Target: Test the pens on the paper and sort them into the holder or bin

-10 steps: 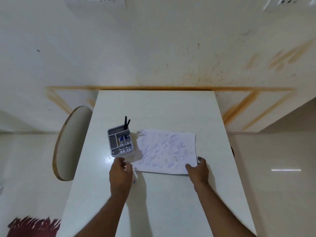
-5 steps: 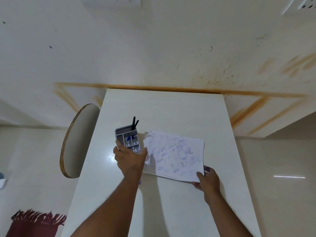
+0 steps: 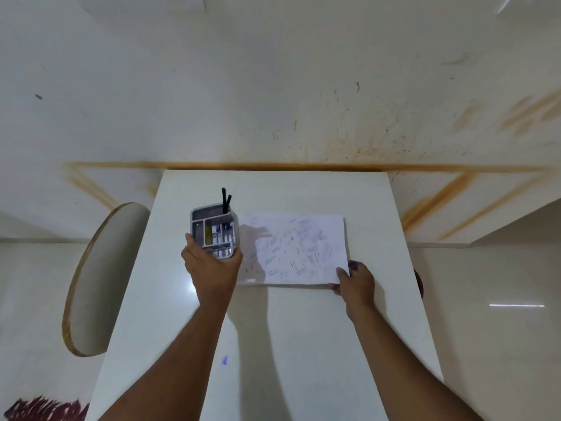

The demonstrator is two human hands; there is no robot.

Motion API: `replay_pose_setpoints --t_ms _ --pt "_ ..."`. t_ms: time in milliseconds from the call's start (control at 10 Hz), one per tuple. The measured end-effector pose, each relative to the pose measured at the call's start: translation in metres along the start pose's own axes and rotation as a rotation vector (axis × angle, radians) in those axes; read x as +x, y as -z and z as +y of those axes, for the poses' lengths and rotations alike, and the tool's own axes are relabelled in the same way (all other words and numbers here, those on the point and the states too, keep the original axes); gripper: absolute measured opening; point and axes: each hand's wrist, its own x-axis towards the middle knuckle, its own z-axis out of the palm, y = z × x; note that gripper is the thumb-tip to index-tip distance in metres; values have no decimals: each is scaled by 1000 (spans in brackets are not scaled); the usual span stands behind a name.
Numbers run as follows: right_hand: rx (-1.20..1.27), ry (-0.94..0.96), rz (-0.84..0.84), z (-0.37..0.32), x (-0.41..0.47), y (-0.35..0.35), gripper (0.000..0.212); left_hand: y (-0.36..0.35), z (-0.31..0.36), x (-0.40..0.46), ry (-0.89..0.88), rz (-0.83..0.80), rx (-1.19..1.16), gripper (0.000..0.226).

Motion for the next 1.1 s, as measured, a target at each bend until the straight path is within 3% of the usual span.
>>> replay_pose_setpoints --t_ms 400,700,1000,1100 --pt "-114 36 56 -55 85 -60 20 -82 71 20 -99 -158 45 122" --pt "-86 -10 -75 -59 96 -58 24 -124 79 27 -136 -182 108 127" --pt "-73 -74 5 -56 66 -39 31 -93 72 34 -165 -380 99 140" --pt "-14 -35 47 -71 36 -34 23 -63 54 39 -236 -391 109 122"
